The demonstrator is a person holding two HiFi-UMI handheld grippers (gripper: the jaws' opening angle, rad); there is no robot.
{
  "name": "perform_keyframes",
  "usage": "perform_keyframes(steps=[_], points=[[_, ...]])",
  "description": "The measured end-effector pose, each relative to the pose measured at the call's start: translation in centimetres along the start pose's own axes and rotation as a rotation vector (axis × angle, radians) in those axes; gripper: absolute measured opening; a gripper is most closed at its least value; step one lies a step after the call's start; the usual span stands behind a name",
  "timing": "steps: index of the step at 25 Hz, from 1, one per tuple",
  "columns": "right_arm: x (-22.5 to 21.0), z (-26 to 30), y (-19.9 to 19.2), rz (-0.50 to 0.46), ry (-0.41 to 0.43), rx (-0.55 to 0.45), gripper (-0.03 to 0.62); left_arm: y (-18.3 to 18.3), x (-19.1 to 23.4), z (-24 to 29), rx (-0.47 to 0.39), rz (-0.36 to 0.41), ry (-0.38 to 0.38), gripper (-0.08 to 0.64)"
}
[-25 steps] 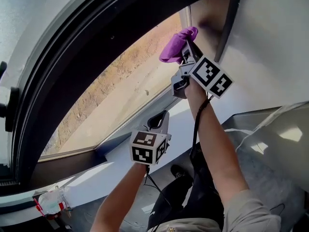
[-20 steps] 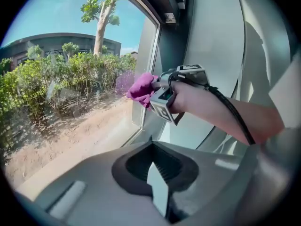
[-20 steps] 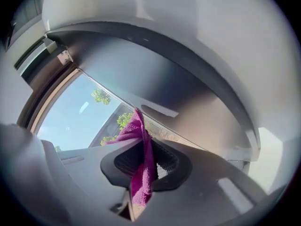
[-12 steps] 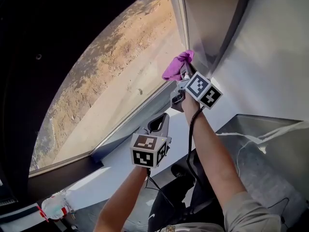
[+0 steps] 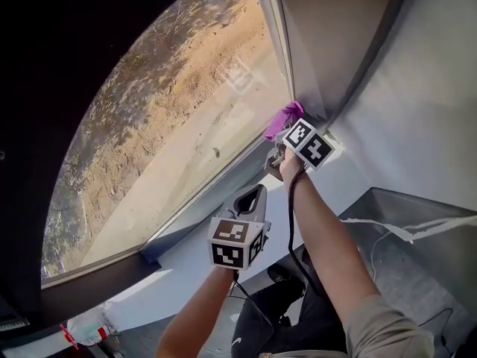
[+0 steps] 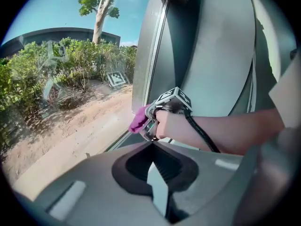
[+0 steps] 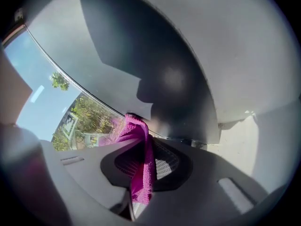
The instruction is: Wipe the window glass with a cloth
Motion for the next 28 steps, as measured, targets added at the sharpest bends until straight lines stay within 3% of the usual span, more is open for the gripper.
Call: perform_keyframes(steps=[8,15,20,28], points=[[-1.3,2.5,-0.9,0.030,-0.112,0.044,0.054,-0.1,0.8,0.7,-0.005,-0.007,0.008,0.000],[-1.6,2.9,-0.8,0.098,-0.138,0.055,0.051,0.5,0.9,0.2,-0.021,-0.022,0.019,0.000],[0.0,1.0,0.6,0.140,-0.079,0.041,0.049,1.3,0.5,-0.9,-0.038,-0.014,0.028,0.000],[5.1,-5.4,4.3,0.110,0.092,0.002,0.051,3.1,-2.3,-3.6,-0.059,0.011,0.003,0.000]])
Point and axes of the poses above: the fingertips, and each gripper's own axes: z forward along the fingers, x to its left, y out of its top, the point moved 7 cm from there along -z, backward along the fingers, and after that the axes turned 10 degrees about -y, right-handed, at the moved point
